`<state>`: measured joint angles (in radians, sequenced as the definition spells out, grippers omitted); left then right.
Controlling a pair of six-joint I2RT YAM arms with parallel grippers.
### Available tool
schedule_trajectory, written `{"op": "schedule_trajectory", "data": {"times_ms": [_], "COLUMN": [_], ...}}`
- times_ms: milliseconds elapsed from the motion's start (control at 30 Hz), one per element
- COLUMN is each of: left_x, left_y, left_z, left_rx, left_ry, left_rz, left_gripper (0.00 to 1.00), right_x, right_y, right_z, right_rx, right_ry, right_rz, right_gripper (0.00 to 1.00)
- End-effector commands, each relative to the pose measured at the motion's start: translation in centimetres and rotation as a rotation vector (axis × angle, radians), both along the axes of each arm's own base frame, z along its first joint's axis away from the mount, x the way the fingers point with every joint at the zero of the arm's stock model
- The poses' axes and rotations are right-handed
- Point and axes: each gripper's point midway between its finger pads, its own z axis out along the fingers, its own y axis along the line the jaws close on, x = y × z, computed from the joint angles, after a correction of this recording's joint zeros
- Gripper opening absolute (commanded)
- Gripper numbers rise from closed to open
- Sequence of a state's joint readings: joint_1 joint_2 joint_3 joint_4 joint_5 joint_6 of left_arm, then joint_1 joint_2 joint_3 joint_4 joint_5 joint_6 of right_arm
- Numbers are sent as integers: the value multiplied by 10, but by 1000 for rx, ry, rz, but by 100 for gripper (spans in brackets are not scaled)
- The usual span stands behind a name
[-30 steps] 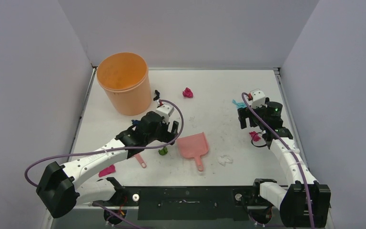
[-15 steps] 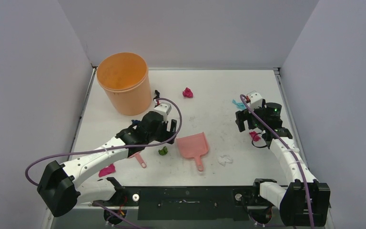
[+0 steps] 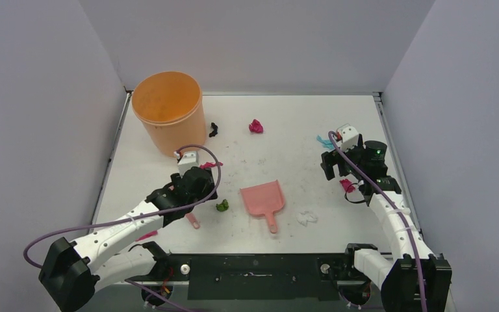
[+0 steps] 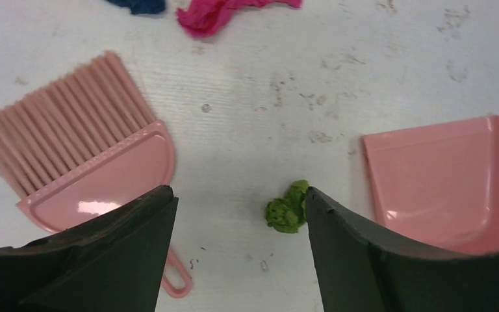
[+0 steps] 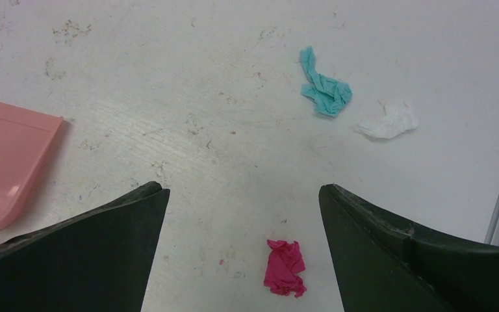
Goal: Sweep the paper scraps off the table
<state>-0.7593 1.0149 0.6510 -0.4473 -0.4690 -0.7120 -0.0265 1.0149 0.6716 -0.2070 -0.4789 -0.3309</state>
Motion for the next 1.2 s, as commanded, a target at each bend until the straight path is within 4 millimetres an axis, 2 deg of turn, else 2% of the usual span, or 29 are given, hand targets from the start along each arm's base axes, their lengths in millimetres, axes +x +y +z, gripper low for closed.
{"op": "schedule_trajectory", "data": {"times_ms": [0,200,367,467,567,767,900,1033,1167], "left_x": [8,-6,-36,-47,-55,-69,-69,-67,-62], "left_y": [34,46,43,49,57,60,59,61,52], "left_z": [-8,-28,-42,-50,-61,-80,-87,-90,-93], "left_rx": [0,20,-120,-165,-147,-100,-110,-93,-115], "left_ry": [-4,90,161,160,176,253,258,256,252], "left_rz": [231,292,341,373,395,387,388,398,378], "left_gripper": [68,61,58,57,57,55,55,48,42], "right_x": [1,-1,-2,-3,-3,-5,-5,-5,-5], "right_y": [4,4,7,9,9,10,9,10,10], "right_z": [13,14,14,15,16,17,16,15,15], "right_rx": [6,7,17,19,19,20,20,22,21], "right_ry": [-47,-51,-47,-49,-52,-54,-53,-47,-46], "right_rz": [37,42,57,64,67,70,70,75,75], "right_gripper": [90,90,90,90,90,90,90,90,90]}}
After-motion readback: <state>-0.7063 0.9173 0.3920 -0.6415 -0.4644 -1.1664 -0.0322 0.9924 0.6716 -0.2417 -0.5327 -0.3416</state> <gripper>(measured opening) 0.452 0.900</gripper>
